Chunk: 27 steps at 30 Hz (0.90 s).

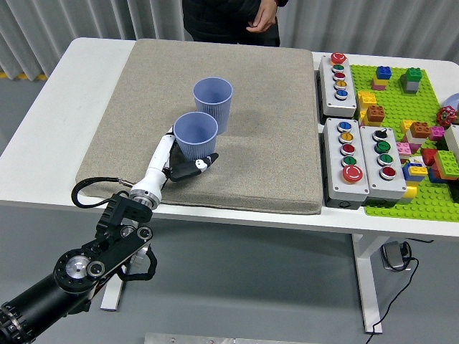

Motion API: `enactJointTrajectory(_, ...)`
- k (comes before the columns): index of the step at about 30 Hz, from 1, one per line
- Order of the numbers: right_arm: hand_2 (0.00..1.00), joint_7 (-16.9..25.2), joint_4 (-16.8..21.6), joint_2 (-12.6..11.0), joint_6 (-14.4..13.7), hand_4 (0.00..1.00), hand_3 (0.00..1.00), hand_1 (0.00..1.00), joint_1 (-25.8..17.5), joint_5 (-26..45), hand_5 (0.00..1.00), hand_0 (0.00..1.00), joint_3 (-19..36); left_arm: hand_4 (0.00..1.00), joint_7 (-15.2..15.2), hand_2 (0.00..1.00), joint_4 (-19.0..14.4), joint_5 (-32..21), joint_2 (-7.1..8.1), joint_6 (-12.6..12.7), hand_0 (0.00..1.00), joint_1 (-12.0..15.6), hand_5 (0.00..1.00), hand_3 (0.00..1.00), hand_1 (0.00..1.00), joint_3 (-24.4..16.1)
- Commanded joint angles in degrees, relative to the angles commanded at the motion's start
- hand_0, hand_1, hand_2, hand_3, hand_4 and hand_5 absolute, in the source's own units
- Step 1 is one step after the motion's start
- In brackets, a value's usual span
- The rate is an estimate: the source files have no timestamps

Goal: Pick cup pour cup place

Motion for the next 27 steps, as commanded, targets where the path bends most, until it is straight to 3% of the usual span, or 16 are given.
enactJointTrajectory(9,0.593,-0.04,0.0,-0.02,0.16,0.002,0.587,0.628,-0.05,-0.21,0.293,0.694,0.05,0.886,-0.24,0.998,-0.42,-0.63,-0.06,0.11,0.904,-0.08,0.253,0.998,0.918,0.48)
enactJointTrajectory(10,0.593,-0.04,0.0,-0.02,0.16,0.002,0.587,0.628,-0.06,-0.17,0.291,0.694,0.04,0.892,-0.31,0.998,-0.33,-0.95,-0.1,0.04,0.849,-0.12,0.267,0.998,0.862,0.63)
enactJointTrajectory(15,0.593,-0.03,-0.01,-0.02,0.21,0.002,0.587,0.628,-0.01,-0.28,0.291,0.694,0.11,0.892,-0.98,0.998,-0.06,-1.83,-0.37,0.39,0.849,-0.32,0.267,0.998,0.862,1.11)
enactJointTrajectory(16,0.593,-0.03,-0.01,-0.02,0.21,0.002,0.587,0.628,0.0,-0.29,0.291,0.694,0.12,0.892,-1.02,0.91,-0.05,-1.87,-0.4,0.42,0.805,-0.34,0.276,0.97,0.804,1.12)
enactJointTrajectory(27,0.592,-0.08,-0.01,-0.02,0.25,0.002,0.587,0.628,0.24,-0.2,0.294,0.694,0.03,0.891,-2.08,0.878,0.52,-3.11,-0.88,0.96,0.789,-0.82,0.278,0.923,0.776,1.72)
